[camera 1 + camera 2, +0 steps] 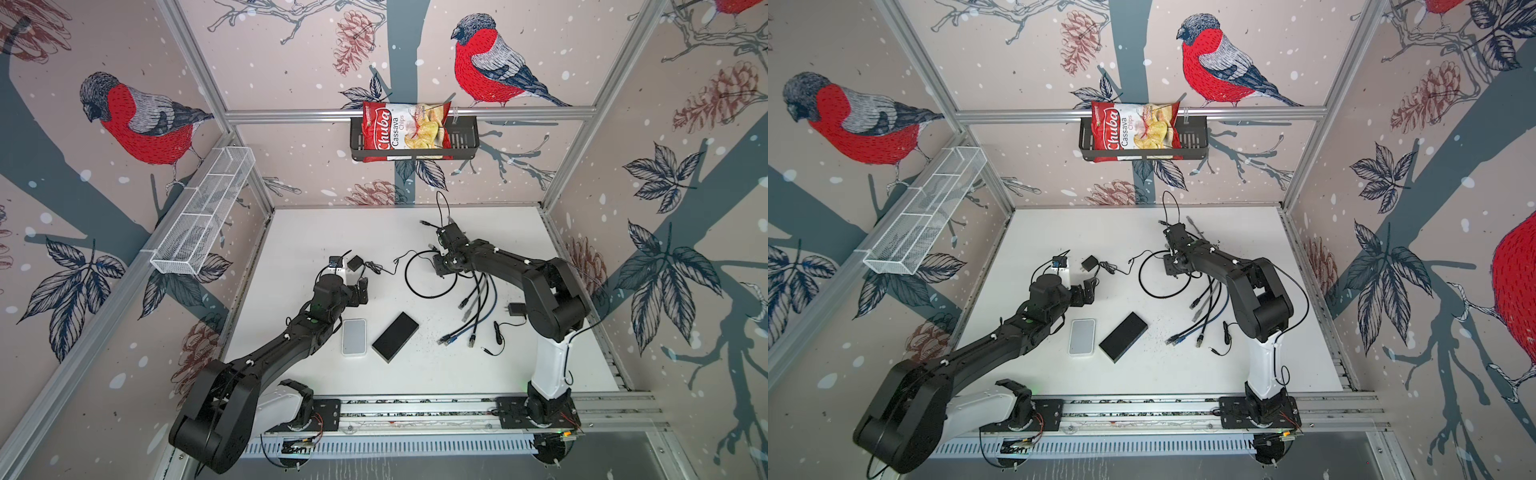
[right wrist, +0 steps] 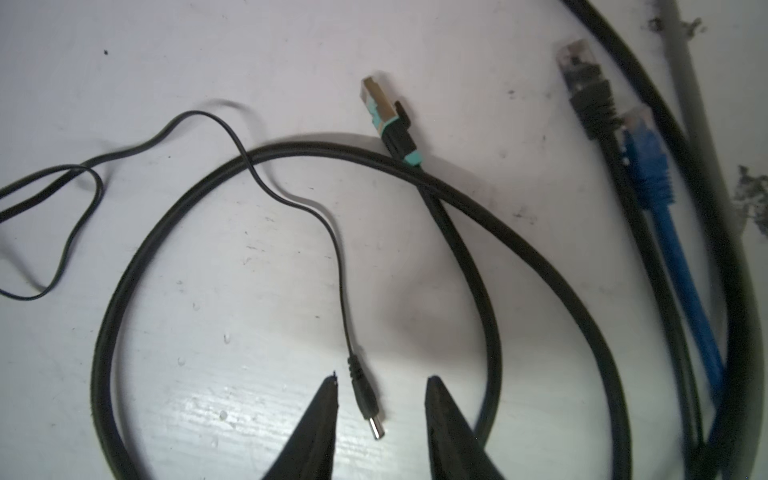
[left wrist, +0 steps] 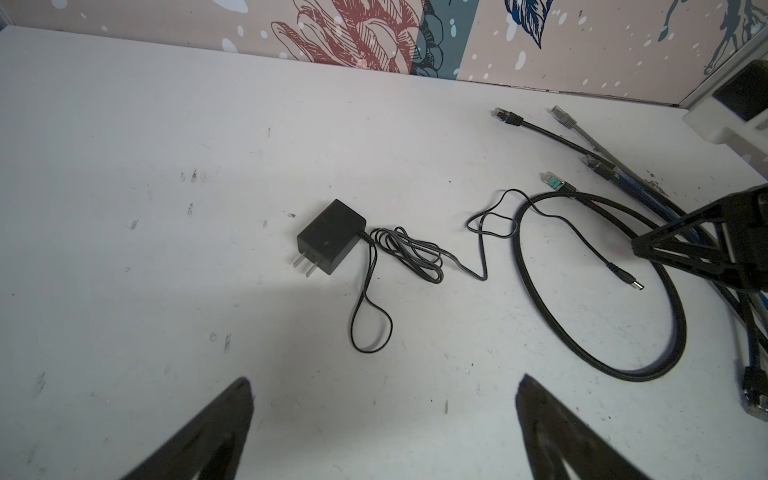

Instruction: Insert the plug into the switch port

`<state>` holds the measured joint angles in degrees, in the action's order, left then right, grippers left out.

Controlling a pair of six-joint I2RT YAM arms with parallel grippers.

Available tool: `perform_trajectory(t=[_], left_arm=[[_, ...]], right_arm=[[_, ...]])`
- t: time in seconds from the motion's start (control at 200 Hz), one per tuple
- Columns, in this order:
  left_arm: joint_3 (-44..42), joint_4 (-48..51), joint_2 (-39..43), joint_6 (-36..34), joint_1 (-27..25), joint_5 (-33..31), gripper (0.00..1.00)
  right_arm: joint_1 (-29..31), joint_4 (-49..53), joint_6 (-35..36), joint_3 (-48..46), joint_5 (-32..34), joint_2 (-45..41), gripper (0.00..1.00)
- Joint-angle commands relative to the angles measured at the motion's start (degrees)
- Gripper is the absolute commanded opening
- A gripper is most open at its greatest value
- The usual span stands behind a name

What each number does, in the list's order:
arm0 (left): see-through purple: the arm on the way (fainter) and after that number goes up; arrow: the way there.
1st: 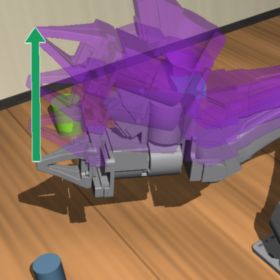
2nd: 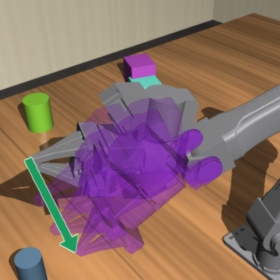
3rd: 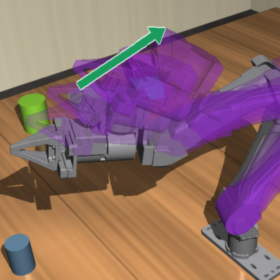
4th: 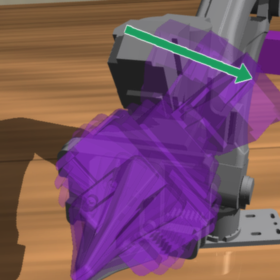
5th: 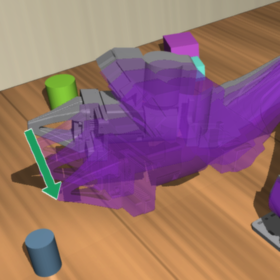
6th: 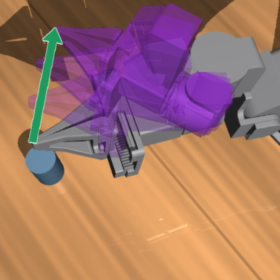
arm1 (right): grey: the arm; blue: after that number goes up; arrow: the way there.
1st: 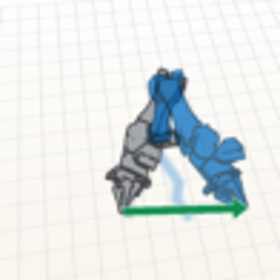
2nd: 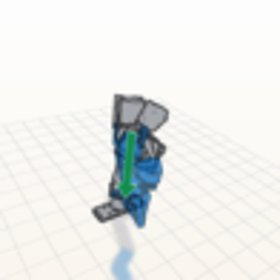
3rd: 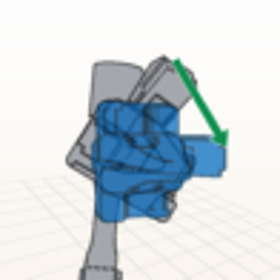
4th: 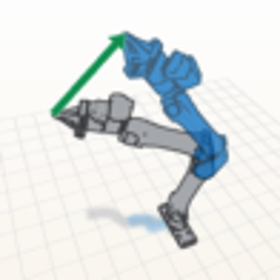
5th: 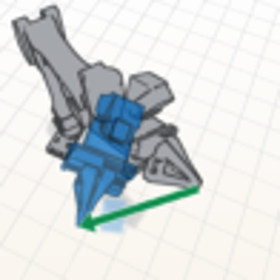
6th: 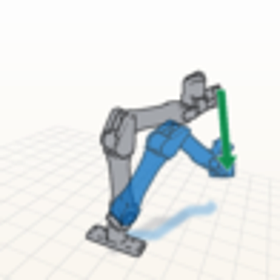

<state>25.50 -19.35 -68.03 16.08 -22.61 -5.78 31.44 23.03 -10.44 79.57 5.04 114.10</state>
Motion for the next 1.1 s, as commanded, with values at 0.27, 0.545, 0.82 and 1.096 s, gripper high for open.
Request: perform_trajectory(t=[0.27, 0.545, 0.82, 1.096], left_arm=[[1.86, -0.77, -2.56, -1.3, -0.06, 1.62, 0.97], [2.37, -0.18, -2.9, -1.48, -0.07, 2.01, 0.97], [2.8, 0.84, -2.63, -2.14, -0.15, 2.43, 0.97], [2.8, 0.98, -2.46, -2.19, -0.24, 3.64, 0.97]], right_arm=[[0.44, 7.95, 2.74, 6.24, 0.9, 6.28, 0.22], [0.91, 11.41, 3.49, 9.2, 1.82, 8.66, 0.17], [0.91, 13.57, 3.66, 8.85, 1.09, 7.78, 0.19], [0.64, 15.44, 4.35, 9.29, -0.81, 7.46, 0.18]])
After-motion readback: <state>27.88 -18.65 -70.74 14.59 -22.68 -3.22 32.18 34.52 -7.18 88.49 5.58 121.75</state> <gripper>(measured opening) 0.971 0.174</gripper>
